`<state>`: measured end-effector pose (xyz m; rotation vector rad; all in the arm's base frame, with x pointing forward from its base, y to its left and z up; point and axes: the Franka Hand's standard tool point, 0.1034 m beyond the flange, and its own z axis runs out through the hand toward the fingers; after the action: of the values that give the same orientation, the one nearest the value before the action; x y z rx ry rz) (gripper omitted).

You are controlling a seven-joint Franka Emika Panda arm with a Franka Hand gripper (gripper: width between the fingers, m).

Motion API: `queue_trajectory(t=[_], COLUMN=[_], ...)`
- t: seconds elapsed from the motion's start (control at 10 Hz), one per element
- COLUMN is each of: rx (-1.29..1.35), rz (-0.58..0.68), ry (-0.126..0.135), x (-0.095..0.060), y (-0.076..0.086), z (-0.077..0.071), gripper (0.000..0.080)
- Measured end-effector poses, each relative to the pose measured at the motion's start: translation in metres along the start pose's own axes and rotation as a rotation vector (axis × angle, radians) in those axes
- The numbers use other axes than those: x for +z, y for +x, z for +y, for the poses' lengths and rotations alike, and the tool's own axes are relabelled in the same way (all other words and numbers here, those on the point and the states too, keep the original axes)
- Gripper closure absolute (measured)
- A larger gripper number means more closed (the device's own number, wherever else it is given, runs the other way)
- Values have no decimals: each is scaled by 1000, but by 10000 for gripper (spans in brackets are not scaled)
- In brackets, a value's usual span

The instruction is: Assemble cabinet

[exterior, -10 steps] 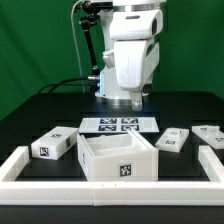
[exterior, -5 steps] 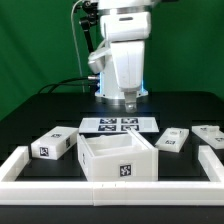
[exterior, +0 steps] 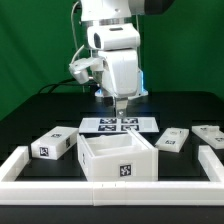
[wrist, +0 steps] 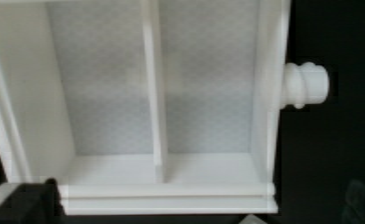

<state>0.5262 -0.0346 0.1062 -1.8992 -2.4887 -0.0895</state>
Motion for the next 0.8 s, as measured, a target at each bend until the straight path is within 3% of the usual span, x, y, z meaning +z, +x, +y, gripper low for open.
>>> queue_trajectory(t=[0.2, 0.5, 0.8], rx=[-3, 0, 9], rz=[0, 17, 37], ry=[6, 48, 80], x=[4, 29, 56], y=[1, 13, 14], z=[-5, -36, -46], gripper=[2, 2, 2])
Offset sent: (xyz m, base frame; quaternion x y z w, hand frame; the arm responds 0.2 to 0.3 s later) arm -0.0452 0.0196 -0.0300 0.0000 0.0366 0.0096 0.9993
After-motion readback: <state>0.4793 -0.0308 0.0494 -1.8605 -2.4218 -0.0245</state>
